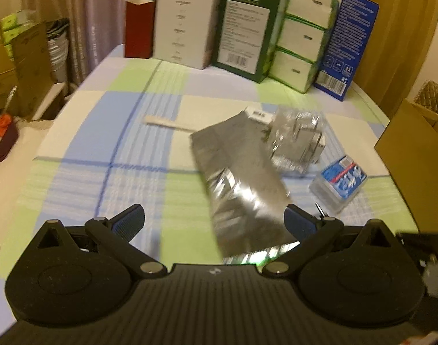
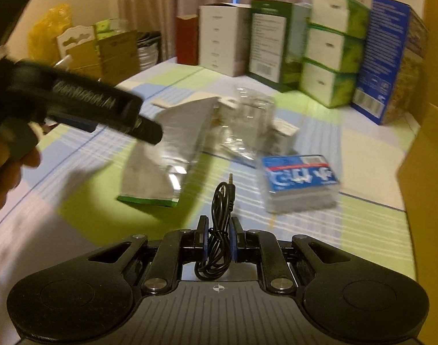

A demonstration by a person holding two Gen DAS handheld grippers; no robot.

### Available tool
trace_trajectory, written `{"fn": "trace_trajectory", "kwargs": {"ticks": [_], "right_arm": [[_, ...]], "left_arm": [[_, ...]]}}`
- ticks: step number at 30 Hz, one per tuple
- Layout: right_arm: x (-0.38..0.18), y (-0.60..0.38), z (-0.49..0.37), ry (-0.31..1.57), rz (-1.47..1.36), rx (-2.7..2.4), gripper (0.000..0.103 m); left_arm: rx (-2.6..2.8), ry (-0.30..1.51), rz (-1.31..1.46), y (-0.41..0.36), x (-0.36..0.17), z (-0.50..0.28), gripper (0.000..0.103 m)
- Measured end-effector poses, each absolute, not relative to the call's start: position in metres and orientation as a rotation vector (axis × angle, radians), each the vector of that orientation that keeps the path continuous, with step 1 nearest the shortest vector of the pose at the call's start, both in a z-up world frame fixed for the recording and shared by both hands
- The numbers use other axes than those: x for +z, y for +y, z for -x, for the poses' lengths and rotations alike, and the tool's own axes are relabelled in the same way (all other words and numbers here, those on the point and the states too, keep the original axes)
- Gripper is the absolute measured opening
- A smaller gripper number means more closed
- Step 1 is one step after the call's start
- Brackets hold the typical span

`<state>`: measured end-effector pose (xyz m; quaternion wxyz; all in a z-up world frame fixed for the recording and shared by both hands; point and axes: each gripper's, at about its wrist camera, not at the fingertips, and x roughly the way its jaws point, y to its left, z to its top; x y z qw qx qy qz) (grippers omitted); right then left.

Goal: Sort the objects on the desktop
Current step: 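Grasp the foil bag with the left gripper while right holds the cable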

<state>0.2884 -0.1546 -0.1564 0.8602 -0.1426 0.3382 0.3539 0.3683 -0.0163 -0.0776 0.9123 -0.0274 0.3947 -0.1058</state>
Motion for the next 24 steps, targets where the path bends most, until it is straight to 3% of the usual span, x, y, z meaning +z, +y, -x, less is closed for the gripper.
{"fn": "trace_trajectory", "kwargs": {"ticks": [8,15,19,24], "right_arm": [[-0.158,-0.183,-0.305,0.738,0.272,0.690,0.011],[-0.159,-0.203,-0.304,0.772,0.219,0.657,0.011],[-0.157,-0.216,-0.295,0.803,0.174,0.638,0.011],[-0.154,-0.229,-0.276,0.828,0.158,0.633,0.011]], "left_arm": [[-0.289,0.913,0.055,-0.052,-0.094,-0.422,0.098],[-0.291,0.959,-0.008,-0.063,-0.106,-0.421,0.070],[-0.286,0.947,-0.086,-0.065,-0.099,-0.388,0.049],[-0.292,0.939,-0.109,-0.063,-0.090,-0.328,0.044]]}}
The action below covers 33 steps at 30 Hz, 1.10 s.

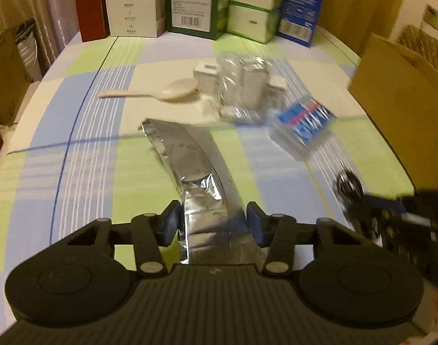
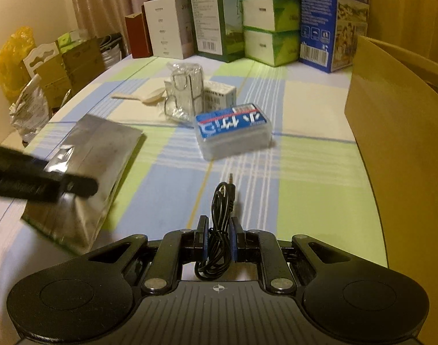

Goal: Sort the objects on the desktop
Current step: 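Grasp the foil bag with the left gripper while right holds the cable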

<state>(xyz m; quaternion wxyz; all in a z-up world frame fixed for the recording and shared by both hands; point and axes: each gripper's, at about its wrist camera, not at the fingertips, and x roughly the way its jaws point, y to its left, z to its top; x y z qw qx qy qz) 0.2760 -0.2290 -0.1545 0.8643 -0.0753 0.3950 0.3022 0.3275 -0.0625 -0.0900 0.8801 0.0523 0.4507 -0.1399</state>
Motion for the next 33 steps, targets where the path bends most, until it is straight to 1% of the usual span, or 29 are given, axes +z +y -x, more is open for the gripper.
{"fn": "trace_trajectory", "kwargs": {"ticks": [6,8,9,10,13,16,18,20,23,24,25,26,27,28,30,33], "right_arm": [[-0.152,-0.245,-0.256,0.845,0.131,0.622,0.011],[-0.152,-0.247,-0.255,0.848,0.120,0.615,0.011],[-0.152,-0.248,-0.254,0.849,0.115,0.613,0.011],[-0.152,-0.249,-0.255,0.850,0.112,0.610,0.011],[-0.153,-0.249,-0.254,0.845,0.122,0.607,0.011],[-0.155,-0.248,-0.256,0.856,0.117,0.606,0.011],[-0.157,-0.248,-0.256,0.860,0.118,0.610,0.011],[-0.156,-0.248,-0.256,0.860,0.123,0.614,0.011],[-0.156,-0.248,-0.258,0.859,0.123,0.615,0.011],[-0.155,-0.248,-0.258,0.860,0.122,0.616,0.011],[-0.155,-0.249,-0.258,0.862,0.119,0.619,0.011],[-0.153,-0.249,-0.258,0.862,0.117,0.622,0.011],[-0.152,-0.250,-0.257,0.862,0.115,0.626,0.011],[-0.150,-0.251,-0.256,0.861,0.112,0.628,0.011],[-0.146,-0.254,-0.253,0.869,0.097,0.634,0.011],[-0.141,-0.257,-0.248,0.880,0.072,0.639,0.011]], "left_arm": [[-0.288,0.948,-0.098,-0.059,-0.083,-0.281,0.045],[-0.283,0.943,-0.084,-0.057,-0.079,-0.275,0.055],[-0.277,0.943,-0.076,-0.057,-0.077,-0.276,0.068],[-0.265,0.939,-0.069,-0.056,-0.076,-0.277,0.078],[-0.245,0.945,-0.089,-0.057,-0.077,-0.286,0.080],[-0.217,0.941,-0.197,-0.071,-0.080,-0.297,0.080],[-0.235,0.982,-0.231,-0.082,-0.087,-0.306,0.080],[-0.260,1.026,-0.241,-0.089,-0.095,-0.316,0.078],[-0.275,1.099,-0.255,-0.093,-0.106,-0.330,0.063],[-0.279,1.116,-0.257,-0.092,-0.109,-0.333,0.062],[-0.297,1.125,-0.247,-0.090,-0.110,-0.336,0.055],[-0.313,1.137,-0.234,-0.088,-0.110,-0.336,0.051],[-0.328,1.151,-0.225,-0.086,-0.109,-0.336,0.044],[-0.338,1.154,-0.224,-0.085,-0.108,-0.335,0.039],[-0.358,1.159,-0.227,-0.083,-0.103,-0.328,0.035],[-0.420,1.184,-0.165,-0.078,-0.096,-0.312,0.032]]}}
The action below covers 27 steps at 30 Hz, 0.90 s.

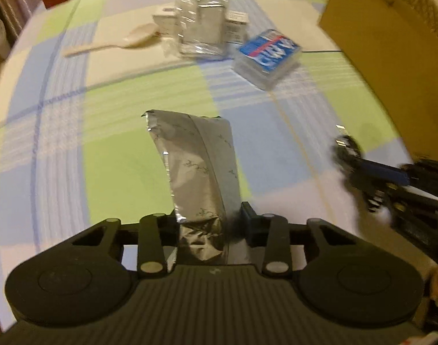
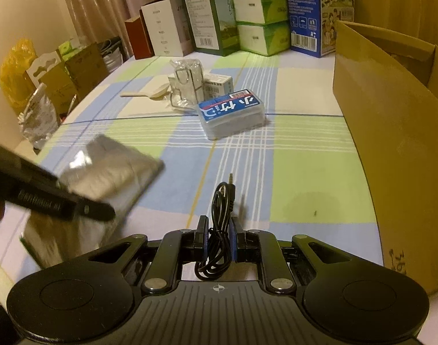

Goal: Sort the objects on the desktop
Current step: 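Grasp the foil bag with the left gripper while right holds the cable, then carry the foil bag and black cable over the cardboard box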

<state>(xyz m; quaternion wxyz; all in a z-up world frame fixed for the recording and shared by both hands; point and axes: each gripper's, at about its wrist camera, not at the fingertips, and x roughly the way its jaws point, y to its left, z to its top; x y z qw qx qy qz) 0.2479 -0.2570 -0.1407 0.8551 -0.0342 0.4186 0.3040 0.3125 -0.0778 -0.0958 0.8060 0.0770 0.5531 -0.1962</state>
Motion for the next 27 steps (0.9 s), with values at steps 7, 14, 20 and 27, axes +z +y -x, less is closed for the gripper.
{"fn": "trace_trajectory", "kwargs": {"ticks": [7,14,20,27], "right_arm": [[-0.138,-0.264,-0.232,0.897,0.070,0.629,0.011],[-0.145,-0.261,-0.220,0.909,0.131,0.631,0.011],[-0.154,-0.256,-0.218,0.907,0.176,0.631,0.011],[-0.157,-0.249,-0.213,0.867,0.240,0.631,0.011]], "left_arm": [[-0.486,1.196,-0.109,-0.077,-0.091,-0.279,0.031],[-0.468,1.209,-0.204,-0.087,-0.093,-0.273,0.039],[-0.447,1.211,-0.297,-0.101,-0.102,-0.269,0.043],[-0.447,1.189,-0.302,-0.100,-0.103,-0.266,0.043]]}}
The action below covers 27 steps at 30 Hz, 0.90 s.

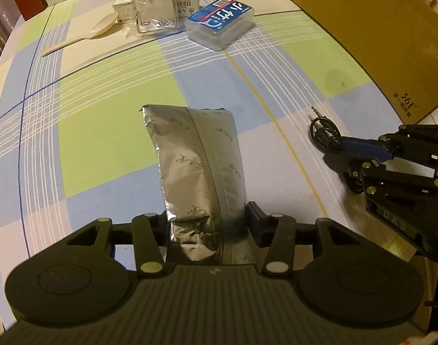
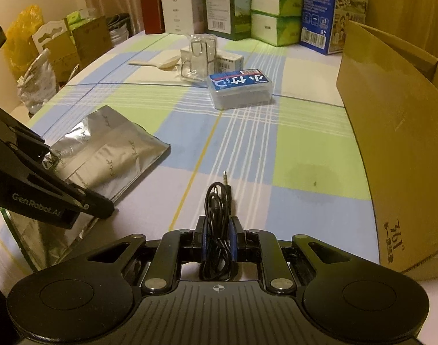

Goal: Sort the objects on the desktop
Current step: 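Carry the foil bag and black cable over the cardboard box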

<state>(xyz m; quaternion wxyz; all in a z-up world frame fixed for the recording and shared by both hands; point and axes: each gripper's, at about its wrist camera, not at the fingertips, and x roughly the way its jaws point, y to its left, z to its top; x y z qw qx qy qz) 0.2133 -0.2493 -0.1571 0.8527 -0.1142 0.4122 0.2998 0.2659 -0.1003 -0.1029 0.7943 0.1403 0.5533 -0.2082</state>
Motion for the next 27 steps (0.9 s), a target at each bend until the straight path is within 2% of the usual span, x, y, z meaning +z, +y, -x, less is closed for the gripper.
{"fn": "trace_trajectory", "kwargs": {"ticks": [5,7,27], "right_arm": [[-0.154,-0.249,-0.212,0.875,0.224,0.631,0.011],[-0.148,-0.252,-0.210,0.863,0.210,0.627,0.011],[-0.097,-0.286,-0.186,0.817,0.094,0.599,0.011]], "left_arm": [[-0.447,1.176,-0.287,-0.099,-0.102,-0.264,0.037],[-0.448,1.179,-0.259,-0.097,-0.099,-0.263,0.032],[-0.438,1.139,-0.151,-0.113,-0.056,-0.219,0.031]]}}
